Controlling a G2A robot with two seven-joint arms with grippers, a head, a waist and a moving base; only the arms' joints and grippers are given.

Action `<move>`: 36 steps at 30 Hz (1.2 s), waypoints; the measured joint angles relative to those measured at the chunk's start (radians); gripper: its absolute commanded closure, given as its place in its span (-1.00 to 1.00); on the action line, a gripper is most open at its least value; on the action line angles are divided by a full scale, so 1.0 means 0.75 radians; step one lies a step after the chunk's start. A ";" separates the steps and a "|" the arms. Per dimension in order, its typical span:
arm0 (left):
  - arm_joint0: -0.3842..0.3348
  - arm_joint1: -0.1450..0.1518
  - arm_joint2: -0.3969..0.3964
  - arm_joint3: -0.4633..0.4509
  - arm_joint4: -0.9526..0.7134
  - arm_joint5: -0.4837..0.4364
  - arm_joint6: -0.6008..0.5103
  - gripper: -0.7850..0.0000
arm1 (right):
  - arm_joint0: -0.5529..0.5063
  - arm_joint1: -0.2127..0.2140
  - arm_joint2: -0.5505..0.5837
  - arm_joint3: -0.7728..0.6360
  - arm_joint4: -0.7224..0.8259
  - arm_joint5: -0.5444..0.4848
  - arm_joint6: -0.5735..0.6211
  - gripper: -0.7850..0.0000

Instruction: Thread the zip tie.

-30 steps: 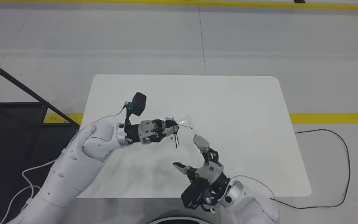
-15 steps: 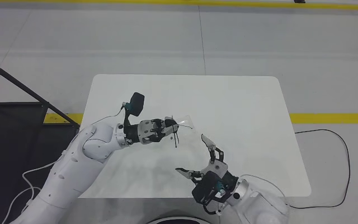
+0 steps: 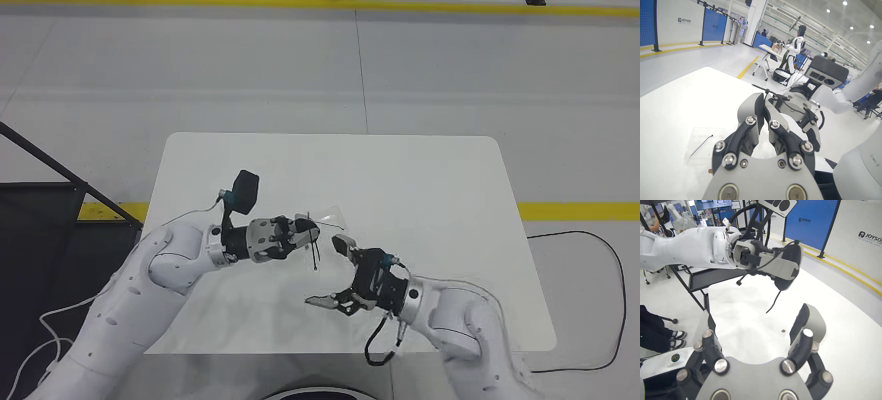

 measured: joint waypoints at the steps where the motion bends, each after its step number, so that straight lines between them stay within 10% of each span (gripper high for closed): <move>1: 0.000 -0.001 0.000 0.003 0.003 -0.004 0.002 1.00 | 0.016 0.001 -0.004 0.008 0.044 0.014 0.036 -1.00; 5: -0.001 -0.003 0.000 0.004 0.009 -0.006 0.010 1.00 | 0.068 0.005 -0.018 0.043 0.153 0.048 0.132 -0.77; 8: -0.001 -0.004 -0.003 0.003 0.014 -0.005 0.013 1.00 | 0.103 0.007 -0.032 0.067 0.209 0.067 0.180 -0.14; 18: -0.003 -0.008 -0.001 -0.003 0.017 0.007 0.001 1.00 | 0.157 0.018 -0.062 0.095 0.269 0.091 0.220 0.55; 36: 0.005 -0.013 -0.016 0.000 0.030 0.000 0.021 1.00 | 0.174 0.043 -0.068 0.108 0.332 0.125 0.236 0.52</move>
